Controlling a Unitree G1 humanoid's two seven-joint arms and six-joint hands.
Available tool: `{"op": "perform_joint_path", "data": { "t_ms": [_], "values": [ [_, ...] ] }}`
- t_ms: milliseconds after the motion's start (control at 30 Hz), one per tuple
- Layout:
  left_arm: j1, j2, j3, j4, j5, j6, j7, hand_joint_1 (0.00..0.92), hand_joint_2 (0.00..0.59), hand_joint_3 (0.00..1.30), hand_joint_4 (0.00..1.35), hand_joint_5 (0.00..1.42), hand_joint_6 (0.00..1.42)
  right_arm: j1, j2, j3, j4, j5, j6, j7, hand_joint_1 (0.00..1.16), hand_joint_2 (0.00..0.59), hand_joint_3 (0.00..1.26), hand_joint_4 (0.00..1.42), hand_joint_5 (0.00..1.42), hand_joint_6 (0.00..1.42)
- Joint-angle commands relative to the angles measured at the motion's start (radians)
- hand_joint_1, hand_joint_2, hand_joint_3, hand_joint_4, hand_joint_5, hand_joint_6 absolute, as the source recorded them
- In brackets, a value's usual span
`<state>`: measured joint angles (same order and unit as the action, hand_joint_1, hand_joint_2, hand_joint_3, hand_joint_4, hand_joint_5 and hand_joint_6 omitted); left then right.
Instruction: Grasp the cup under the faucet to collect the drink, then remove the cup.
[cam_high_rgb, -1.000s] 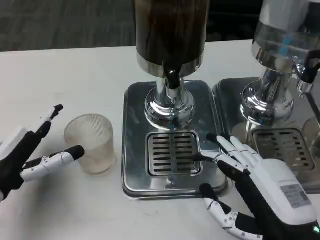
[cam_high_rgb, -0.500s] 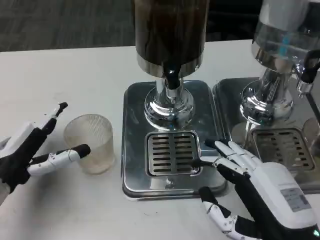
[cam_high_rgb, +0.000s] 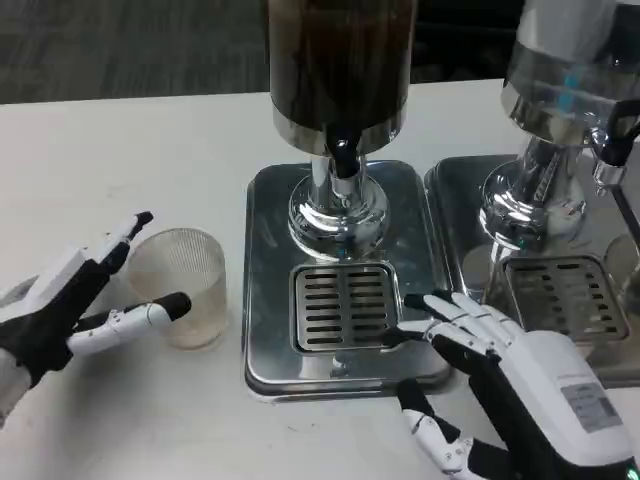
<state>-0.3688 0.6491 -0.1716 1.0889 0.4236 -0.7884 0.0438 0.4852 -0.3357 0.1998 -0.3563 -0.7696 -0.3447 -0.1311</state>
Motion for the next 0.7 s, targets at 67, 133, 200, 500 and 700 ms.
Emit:
{"op": "perform_joint_path", "data": {
  "t_ms": [67,133,200,500,700],
  "values": [
    [-0.023,-0.008,-0.036,-0.006,0.054,0.001,0.066,0.033,0.000,0.00,0.00,0.00,0.00,0.006,0.006,0.003,-0.013,-0.008,-0.003,-0.013,0.39,0.505,0.40,0.18,0.13,0.13],
    [-0.027,-0.010,-0.046,-0.006,0.059,0.004,0.081,0.049,0.000,0.00,0.00,0.00,0.00,0.007,0.008,0.003,-0.013,-0.009,-0.004,-0.012,0.39,0.507,0.40,0.19,0.13,0.13],
    [-0.030,-0.014,-0.050,-0.002,0.065,0.008,0.099,0.054,0.000,0.00,0.00,0.00,0.00,0.006,0.010,0.003,-0.014,-0.007,-0.003,-0.010,0.40,0.502,0.42,0.19,0.14,0.13],
    [-0.041,-0.049,-0.070,0.011,0.090,0.033,0.187,0.097,0.000,0.00,0.00,0.03,0.02,0.009,0.015,0.005,-0.014,0.009,-0.001,-0.001,0.42,0.499,0.43,0.22,0.16,0.15],
    [-0.060,-0.091,-0.108,0.036,0.097,0.058,0.188,0.103,0.001,0.00,0.00,0.03,0.02,0.019,0.018,0.010,-0.022,0.017,-0.007,-0.009,0.42,0.499,0.46,0.27,0.18,0.18]
  ]
}}
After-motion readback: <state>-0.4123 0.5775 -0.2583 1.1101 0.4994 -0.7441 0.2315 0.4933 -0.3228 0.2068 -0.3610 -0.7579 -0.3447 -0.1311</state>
